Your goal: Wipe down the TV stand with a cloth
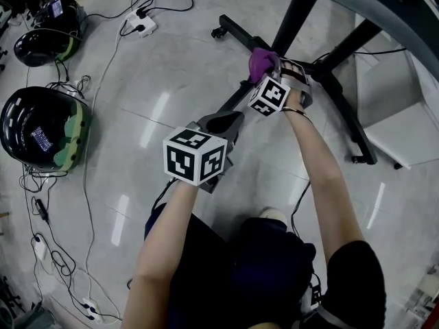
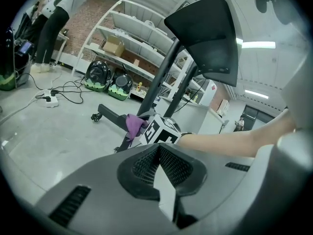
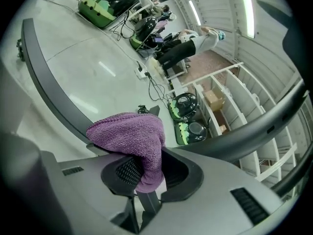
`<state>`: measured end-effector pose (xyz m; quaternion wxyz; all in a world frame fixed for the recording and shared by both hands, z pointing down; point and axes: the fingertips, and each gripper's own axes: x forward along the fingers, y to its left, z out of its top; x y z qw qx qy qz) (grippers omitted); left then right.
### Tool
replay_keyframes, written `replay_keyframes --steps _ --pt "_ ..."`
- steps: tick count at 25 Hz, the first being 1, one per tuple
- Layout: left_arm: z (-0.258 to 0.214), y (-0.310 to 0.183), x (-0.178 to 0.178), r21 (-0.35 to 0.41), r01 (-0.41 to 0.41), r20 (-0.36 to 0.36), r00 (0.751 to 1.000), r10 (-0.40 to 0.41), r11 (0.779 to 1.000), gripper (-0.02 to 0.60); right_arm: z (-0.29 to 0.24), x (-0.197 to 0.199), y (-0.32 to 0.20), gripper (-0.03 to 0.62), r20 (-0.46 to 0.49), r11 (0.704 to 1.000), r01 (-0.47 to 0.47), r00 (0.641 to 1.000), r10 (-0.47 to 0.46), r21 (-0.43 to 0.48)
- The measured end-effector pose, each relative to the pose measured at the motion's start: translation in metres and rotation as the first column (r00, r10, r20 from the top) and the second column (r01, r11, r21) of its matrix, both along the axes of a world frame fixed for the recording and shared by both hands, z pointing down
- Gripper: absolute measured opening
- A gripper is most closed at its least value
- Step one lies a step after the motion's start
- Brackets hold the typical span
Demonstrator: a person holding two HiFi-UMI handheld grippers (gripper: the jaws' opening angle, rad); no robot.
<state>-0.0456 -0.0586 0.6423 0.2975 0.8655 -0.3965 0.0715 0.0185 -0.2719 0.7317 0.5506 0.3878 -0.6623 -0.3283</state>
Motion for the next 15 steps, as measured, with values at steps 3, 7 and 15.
replay_keyframes --steps 3,7,15 --pt "0.0 0.001 0.005 0.003 -0.018 -0.001 1.0 0.018 1.0 0.006 -0.018 0.011 0.012 0.097 0.057 1.0 0.0 0.998 -0.002 0.023" --pt "0.0 0.002 0.01 0.003 -0.03 -0.006 1.0 0.03 1.0 0.006 -0.055 0.031 0.028 0.097 0.107 0.994 0.001 0.994 -0.013 0.105" --pt "0.001 0.001 0.035 0.004 -0.071 -0.02 0.997 0.071 0.997 0.006 -0.197 0.056 0.045 0.097 0.178 0.913 -0.016 0.982 -0.062 0.408"
